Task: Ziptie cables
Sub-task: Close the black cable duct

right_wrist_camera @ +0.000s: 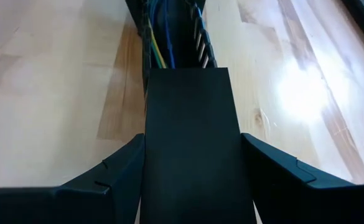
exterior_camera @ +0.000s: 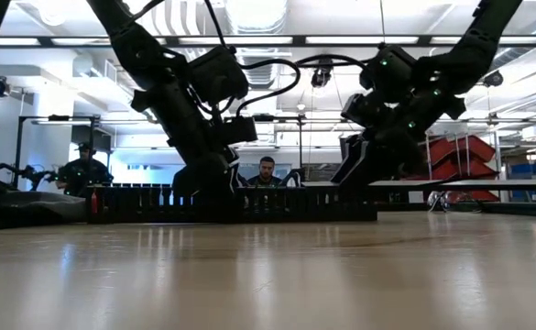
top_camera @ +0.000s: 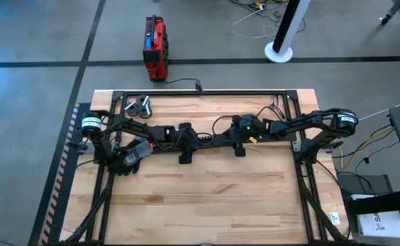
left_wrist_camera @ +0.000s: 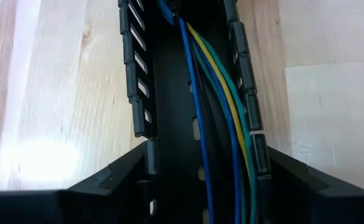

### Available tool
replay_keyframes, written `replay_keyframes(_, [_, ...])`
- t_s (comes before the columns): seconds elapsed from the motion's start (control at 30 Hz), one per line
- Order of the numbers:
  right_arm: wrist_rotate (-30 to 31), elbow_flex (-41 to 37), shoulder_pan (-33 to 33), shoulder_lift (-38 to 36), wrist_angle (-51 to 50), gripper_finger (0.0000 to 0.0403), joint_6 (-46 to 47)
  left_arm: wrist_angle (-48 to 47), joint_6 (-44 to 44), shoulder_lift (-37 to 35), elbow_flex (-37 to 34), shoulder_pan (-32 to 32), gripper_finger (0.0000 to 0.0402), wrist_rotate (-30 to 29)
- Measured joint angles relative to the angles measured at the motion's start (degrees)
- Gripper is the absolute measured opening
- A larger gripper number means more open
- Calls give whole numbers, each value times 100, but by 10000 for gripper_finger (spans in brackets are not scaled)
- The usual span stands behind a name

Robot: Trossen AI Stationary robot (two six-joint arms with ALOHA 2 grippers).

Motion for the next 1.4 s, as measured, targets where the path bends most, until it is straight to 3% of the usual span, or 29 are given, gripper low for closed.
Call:
replay_keyframes(0.23, [-30, 499, -8, 33, -985, 219, -44, 59, 17, 0, -13, 0, 229, 2])
replay_keyframes(0.8, [-221, 1173, -67, 247, -2099, 219, -156, 77, 16, 0, -20, -4, 232, 20])
replay_keyframes(1.4, [-310, 1382, -122, 588, -2228, 219, -248, 116, -273, 0, -26, -9, 232, -59])
